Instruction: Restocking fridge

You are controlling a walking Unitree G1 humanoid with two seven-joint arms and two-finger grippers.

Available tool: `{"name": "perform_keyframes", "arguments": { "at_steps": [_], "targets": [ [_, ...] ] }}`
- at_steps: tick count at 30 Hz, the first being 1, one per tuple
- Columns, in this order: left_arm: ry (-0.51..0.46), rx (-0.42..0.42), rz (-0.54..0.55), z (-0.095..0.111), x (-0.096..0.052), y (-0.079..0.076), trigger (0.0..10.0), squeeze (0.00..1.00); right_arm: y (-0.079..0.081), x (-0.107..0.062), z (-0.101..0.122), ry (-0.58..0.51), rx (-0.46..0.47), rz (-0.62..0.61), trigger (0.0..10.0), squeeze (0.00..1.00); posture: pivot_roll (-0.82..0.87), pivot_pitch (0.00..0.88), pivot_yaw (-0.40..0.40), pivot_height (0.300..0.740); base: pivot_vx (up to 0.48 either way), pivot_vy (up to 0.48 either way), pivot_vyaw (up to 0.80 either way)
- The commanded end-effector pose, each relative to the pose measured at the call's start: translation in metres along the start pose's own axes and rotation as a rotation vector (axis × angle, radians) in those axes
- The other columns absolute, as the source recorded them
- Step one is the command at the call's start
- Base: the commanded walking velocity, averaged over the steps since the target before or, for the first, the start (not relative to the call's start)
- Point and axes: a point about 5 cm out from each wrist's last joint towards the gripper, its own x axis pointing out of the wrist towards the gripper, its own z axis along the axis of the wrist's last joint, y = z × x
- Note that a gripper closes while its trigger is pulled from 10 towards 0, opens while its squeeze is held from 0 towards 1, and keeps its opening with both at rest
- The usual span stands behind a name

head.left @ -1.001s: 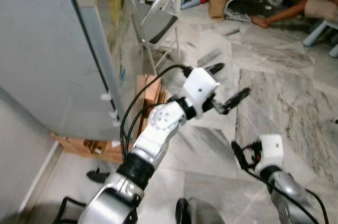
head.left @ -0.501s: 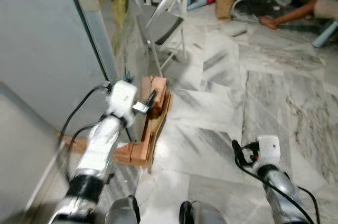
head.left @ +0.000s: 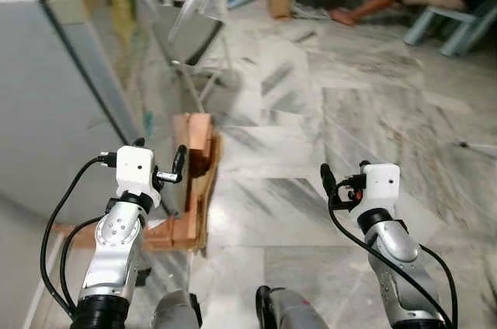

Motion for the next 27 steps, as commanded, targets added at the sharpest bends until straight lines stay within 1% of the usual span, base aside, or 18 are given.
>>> {"name": "perform_keyframes", "arguments": {
  "at_steps": [1,7,8,13,18,20,23,25,27],
  "targets": [
    [0.009,0.01,0.01,0.002,-0.002,0.003,10.0,0.0,0.002,0.001,0.012,-0.021,-0.006,-0.006,10.0,0.0,-0.04,0.106,-0.042,0.74,0.0,0.296,0.0],
    [0.017,0.007,0.004,0.003,-0.002,0.001,10.0,0.0,0.006,0.0,0.014,-0.008,-0.014,-0.007,10.0,0.0,-0.05,0.103,-0.042,0.74,0.0,0.0,0.0],
    [0.016,0.009,0.0,0.003,-0.001,0.0,10.0,0.0,0.006,0.0,0.015,-0.01,0.001,-0.009,10.0,0.0,-0.05,0.101,-0.044,0.74,0.0,0.0,-0.8],
    [0.004,0.026,-0.011,0.006,0.002,0.0,10.0,0.0,0.005,0.0,0.014,0.0,0.001,-0.009,10.0,0.0,-0.05,0.102,-0.05,0.74,0.0,0.0,-0.8],
    [-0.008,0.027,-0.003,0.011,0.01,0.003,10.0,0.0,0.007,0.001,0.013,0.012,-0.001,-0.004,10.0,0.0,-0.05,0.105,-0.052,0.74,0.0,0.0,-0.74],
    [-0.013,0.037,0.002,0.012,0.013,0.003,10.0,0.0,0.007,0.002,0.013,0.015,-0.002,-0.002,10.0,0.0,-0.05,0.108,-0.052,0.74,0.0,0.0,0.0],
    [-0.011,0.056,0.04,0.013,0.018,0.007,10.0,0.0,0.007,0.003,0.014,0.017,-0.004,0.002,10.0,0.0,-0.05,0.11,-0.049,0.74,0.0,0.0,0.0],
    [-0.011,0.048,0.049,0.014,0.019,0.009,10.0,0.0,0.007,0.003,0.014,0.018,-0.004,0.003,10.0,0.0,-0.06,0.113,-0.045,0.74,0.0,0.0,0.0],
    [-0.001,0.02,0.025,0.013,0.019,0.007,10.0,0.0,0.007,0.003,0.013,0.021,-0.004,0.004,10.0,0.0,-0.06,0.115,-0.043,0.74,0.0,0.0,0.0]
  ]
}}
